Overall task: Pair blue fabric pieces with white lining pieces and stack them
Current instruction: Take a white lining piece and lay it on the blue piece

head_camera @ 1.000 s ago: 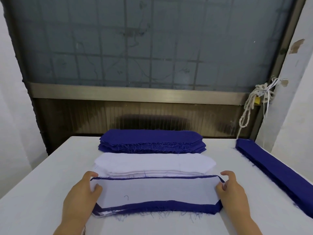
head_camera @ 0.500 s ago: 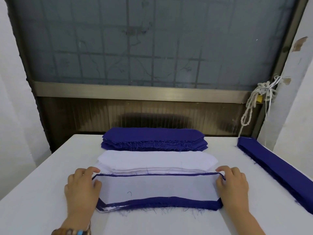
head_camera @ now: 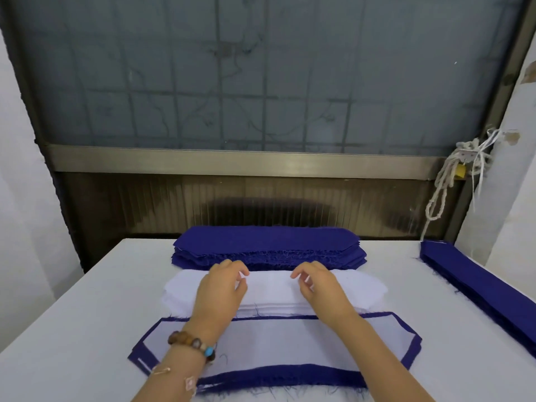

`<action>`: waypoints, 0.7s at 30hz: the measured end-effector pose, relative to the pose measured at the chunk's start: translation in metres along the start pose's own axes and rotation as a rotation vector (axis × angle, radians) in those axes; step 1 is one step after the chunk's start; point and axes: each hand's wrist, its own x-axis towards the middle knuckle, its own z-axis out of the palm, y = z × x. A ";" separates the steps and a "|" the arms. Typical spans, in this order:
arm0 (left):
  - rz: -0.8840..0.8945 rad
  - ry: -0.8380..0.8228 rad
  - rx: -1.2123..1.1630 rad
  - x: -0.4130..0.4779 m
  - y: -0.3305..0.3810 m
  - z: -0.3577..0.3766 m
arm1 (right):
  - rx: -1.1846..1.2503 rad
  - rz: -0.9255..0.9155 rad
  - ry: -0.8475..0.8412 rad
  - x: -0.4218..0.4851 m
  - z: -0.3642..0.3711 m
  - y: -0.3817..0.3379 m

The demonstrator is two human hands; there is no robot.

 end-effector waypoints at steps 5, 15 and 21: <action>-0.037 -0.019 0.041 0.004 -0.004 0.028 | 0.043 0.025 0.002 0.011 0.030 -0.005; 0.017 -0.003 0.145 0.006 -0.017 0.039 | 0.063 0.034 0.058 0.010 0.037 0.002; 0.032 -0.049 0.244 0.006 -0.020 0.041 | 0.074 0.031 0.079 0.009 0.039 0.005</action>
